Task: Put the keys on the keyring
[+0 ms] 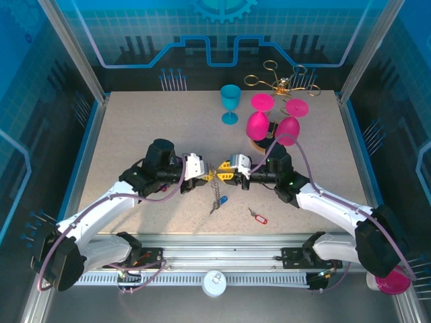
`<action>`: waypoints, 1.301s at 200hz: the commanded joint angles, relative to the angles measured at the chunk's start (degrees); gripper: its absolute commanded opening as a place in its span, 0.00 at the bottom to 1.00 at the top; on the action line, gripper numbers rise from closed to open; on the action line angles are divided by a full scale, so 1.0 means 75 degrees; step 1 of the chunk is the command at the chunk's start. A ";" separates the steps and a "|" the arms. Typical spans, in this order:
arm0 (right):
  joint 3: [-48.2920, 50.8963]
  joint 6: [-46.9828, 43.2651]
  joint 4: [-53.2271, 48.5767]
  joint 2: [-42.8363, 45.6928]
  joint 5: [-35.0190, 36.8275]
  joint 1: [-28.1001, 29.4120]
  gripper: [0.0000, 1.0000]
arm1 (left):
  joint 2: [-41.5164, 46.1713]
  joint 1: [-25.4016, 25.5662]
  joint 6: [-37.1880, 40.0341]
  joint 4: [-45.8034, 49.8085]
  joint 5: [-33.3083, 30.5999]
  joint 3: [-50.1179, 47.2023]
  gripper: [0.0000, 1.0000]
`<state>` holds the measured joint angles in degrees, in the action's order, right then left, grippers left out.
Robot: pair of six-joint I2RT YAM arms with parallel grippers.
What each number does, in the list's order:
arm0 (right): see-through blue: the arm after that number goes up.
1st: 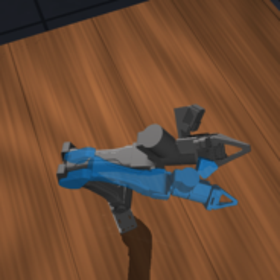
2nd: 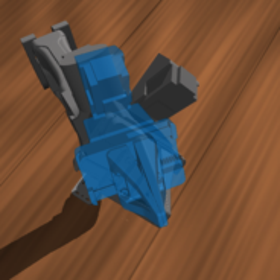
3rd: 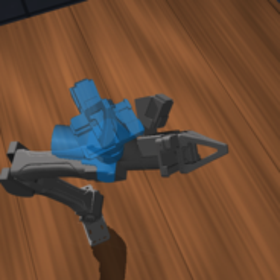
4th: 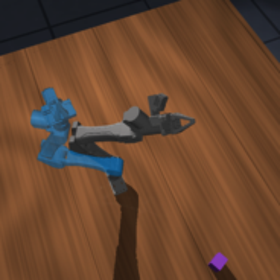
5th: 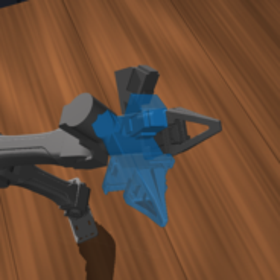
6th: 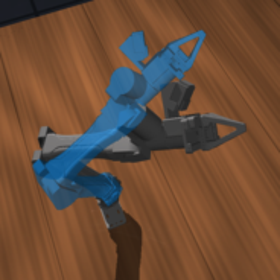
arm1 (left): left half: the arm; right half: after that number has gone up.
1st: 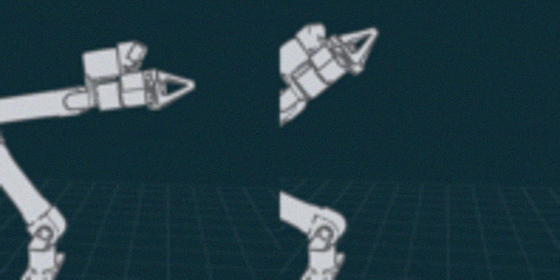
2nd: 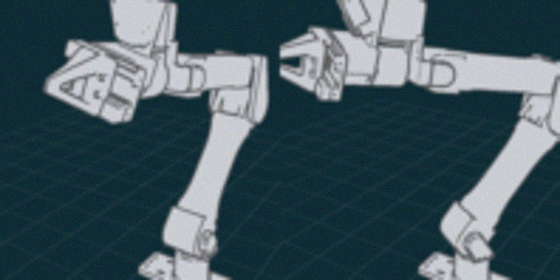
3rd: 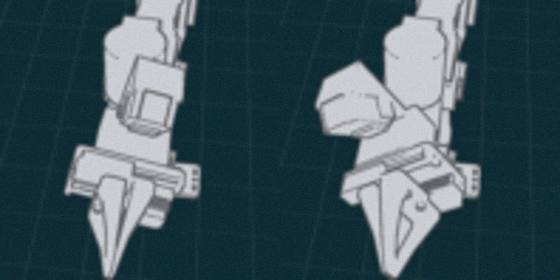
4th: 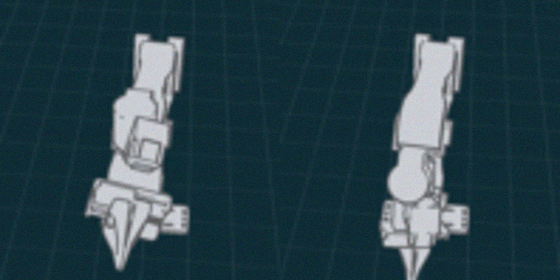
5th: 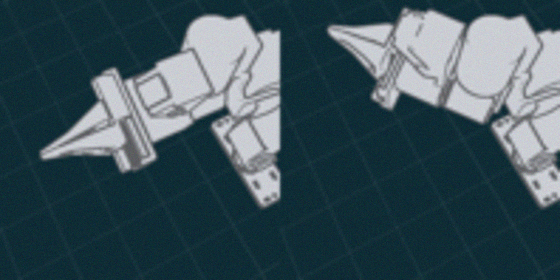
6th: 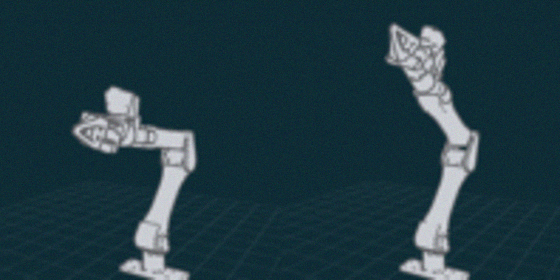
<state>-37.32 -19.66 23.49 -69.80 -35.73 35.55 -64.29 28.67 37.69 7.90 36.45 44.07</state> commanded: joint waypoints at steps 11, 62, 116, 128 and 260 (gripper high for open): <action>0.0106 0.0116 0.0502 0.0022 -0.0453 -0.0082 0.25 | 0.0182 0.0027 -0.0431 -0.0897 0.0455 -0.0182 0.00; 0.0130 -0.0832 -0.0699 0.0314 0.0159 -0.0064 0.28 | 0.0276 0.0027 -0.0097 -0.0581 0.0213 -0.0163 0.00; 0.0117 -0.3109 -0.1827 0.1012 0.1541 0.0026 0.35 | 0.0325 0.0024 0.1014 0.0334 -0.0091 0.0107 0.00; -0.0013 -0.3436 -0.1958 0.0944 0.1521 0.0119 0.36 | 0.0323 0.0027 0.1147 0.0370 -0.0074 0.0114 0.00; -0.0485 -0.4269 -0.1947 0.0194 0.1502 0.0715 0.26 | 0.0176 0.0030 0.1198 0.0341 0.0113 0.0253 0.00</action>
<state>-39.90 -51.13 7.53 -67.88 -24.56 40.14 -63.09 28.67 46.50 11.73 35.22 43.88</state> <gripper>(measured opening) 0.269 0.048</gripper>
